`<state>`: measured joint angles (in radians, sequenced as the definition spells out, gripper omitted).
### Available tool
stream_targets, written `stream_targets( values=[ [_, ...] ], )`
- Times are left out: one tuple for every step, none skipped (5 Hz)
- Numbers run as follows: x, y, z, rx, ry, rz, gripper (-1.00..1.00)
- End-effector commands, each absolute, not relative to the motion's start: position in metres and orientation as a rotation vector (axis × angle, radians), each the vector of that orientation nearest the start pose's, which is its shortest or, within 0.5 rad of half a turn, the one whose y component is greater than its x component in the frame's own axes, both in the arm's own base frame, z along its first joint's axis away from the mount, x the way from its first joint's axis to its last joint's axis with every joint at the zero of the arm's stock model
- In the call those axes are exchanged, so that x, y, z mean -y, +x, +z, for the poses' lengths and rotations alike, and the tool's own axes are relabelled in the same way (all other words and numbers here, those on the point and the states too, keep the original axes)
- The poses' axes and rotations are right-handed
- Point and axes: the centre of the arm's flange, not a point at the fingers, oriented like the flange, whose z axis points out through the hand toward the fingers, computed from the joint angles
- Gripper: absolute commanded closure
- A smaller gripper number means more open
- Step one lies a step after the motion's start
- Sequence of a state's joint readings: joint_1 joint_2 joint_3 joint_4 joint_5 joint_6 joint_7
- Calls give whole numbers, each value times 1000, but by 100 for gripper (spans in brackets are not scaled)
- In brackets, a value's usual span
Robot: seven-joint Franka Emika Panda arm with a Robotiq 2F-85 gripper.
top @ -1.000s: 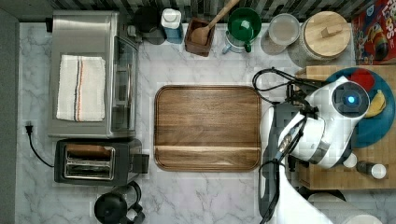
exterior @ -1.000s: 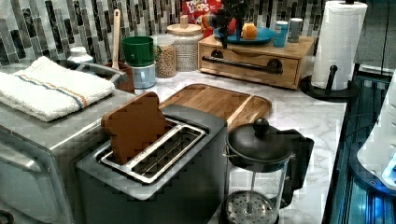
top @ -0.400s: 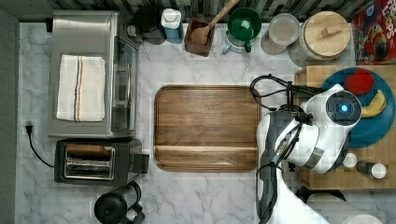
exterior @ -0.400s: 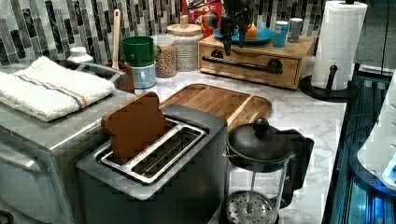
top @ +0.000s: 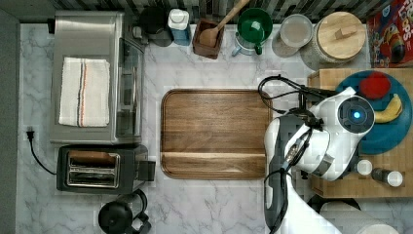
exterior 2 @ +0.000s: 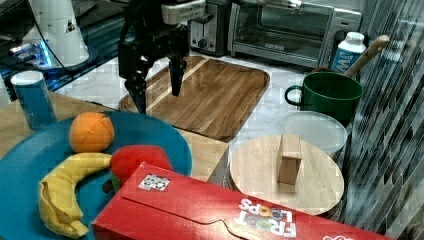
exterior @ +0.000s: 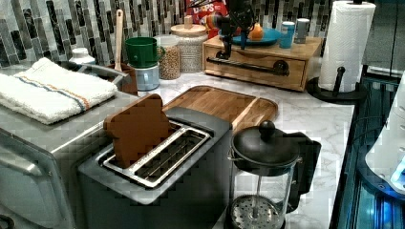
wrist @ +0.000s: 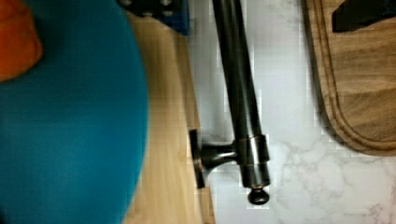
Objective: Open the drawer.
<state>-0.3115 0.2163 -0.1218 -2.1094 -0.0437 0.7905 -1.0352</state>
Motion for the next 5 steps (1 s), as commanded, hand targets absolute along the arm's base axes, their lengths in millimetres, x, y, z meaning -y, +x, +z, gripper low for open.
stream_targets(
  values=[
    [208, 537, 314, -165, -3221, -137, -100],
    [211, 536, 298, -161, -3217, -163, -100],
    [205, 530, 280, -185, -3209, -201, -100],
    [200, 529, 265, -205, -3218, -193, -100],
    [198, 529, 259, -224, -3228, -159, -100]
  ],
)
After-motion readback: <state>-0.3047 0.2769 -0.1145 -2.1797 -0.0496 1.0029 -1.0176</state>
